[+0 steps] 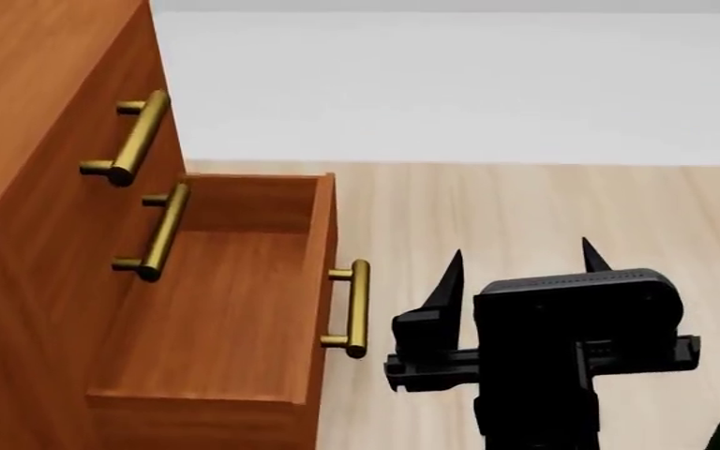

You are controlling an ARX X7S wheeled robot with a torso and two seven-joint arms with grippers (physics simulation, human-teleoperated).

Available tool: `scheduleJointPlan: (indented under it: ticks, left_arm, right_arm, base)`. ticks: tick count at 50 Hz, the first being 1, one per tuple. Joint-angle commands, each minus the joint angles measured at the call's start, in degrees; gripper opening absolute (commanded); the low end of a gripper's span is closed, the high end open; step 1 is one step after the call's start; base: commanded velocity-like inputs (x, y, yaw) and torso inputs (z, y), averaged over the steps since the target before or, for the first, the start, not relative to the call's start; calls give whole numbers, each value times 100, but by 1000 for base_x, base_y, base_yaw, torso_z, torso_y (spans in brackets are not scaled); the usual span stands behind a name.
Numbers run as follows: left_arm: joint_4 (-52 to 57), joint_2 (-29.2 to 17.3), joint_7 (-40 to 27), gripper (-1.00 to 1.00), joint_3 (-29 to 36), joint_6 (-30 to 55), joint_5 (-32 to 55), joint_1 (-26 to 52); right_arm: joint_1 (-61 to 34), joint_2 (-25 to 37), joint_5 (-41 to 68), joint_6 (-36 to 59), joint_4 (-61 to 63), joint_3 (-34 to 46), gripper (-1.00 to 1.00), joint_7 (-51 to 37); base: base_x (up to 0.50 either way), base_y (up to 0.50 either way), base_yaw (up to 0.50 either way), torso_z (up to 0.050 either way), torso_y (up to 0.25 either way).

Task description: Put the wine bottle in the bottom drawer of the cabinet.

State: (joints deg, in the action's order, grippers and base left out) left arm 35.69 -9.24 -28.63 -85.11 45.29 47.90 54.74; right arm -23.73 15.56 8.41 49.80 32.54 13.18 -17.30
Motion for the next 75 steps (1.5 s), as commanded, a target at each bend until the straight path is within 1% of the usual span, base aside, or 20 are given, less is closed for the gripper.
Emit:
scheduleJointPlan:
  ticks: [1, 6, 8, 13, 15, 23, 29, 31, 38, 45, 55, 61, 67, 73, 75]
  left_arm:
    - [-1, -10, -26, 100, 8, 22, 35, -19]
    - [-3, -14, -26, 100, 32, 9, 6, -38]
    - [39, -72, -150, 100, 109, 77, -1, 35]
    - [-9, -23, -52, 100, 46, 25, 7, -51]
    - [40, -86, -187, 100, 116, 104, 10, 21]
    - [0, -35, -90, 100, 70, 45, 15, -66]
    - [-19, -33, -95, 100, 94, 51, -2, -90]
    - [-22, -32, -93, 100, 112, 50, -17, -102]
    - [-2, -36, -85, 100, 162, 42, -58, -145]
    - [-5, -36, -63, 100, 219, 17, -94, -164]
    - [-34, -37, -46, 100, 243, 13, -96, -205]
    - [-28, -44, -45, 100, 294, 7, -124, -221]
    - [-18, -46, -62, 100, 274, 30, -74, -233]
    - [-12, -40, -68, 100, 288, 17, -83, -245]
    - [-12, -46, -80, 100, 277, 26, -62, -242]
  right_arm:
    - [-15, 19, 36, -14, -20, 10, 100, 6]
    - [2, 28, 53, -39, -31, 16, 100, 12]
    - [-1, 28, 56, -33, -28, 14, 100, 4]
    - [2, 31, 72, -42, -34, -1, 100, -5]
    - [3, 36, 75, -44, -34, 0, 100, -8]
    - [54, 20, 143, -74, 31, -106, 100, -31]
    - [293, 12, 359, 42, 395, -396, 100, -28]
    - [372, 0, 493, 232, 630, -568, 100, -34]
    - [544, 54, 660, 917, 1295, -812, 100, -162]
    - [896, 122, 755, 1206, 1705, -1077, 100, -230]
    - [1265, 44, 992, 1551, 2182, -1793, 100, -275]
    - [1313, -14, 1161, 2021, 2550, -2354, 100, -353]
    - [1363, 21, 1350, 2166, 2713, -2752, 100, -419]
    - [1470, 186, 1705, 2157, 2719, -2961, 100, -702]
    - [1508, 176, 1824, 2171, 2722, -3138, 100, -795]
  base:
    - [211, 62, 0, 0, 0]
    - [215, 62, 0, 0, 0]
    - [225, 59, 0, 0, 0]
    - [223, 55, 0, 0, 0]
    - [227, 49, 0, 0, 0]
    - [231, 28, 0, 0, 0]
    - [74, 0, 0, 0, 0]
    - [0, 0, 0, 0, 0]
    - [0, 0, 0, 0, 0]
    - [0, 0, 0, 0, 0]
    - [0, 0, 0, 0, 0]
    - [0, 0, 0, 0, 0]
    - [0, 0, 0, 0, 0]
    - [0, 0, 0, 0, 0]
    - [0, 0, 0, 0, 0]
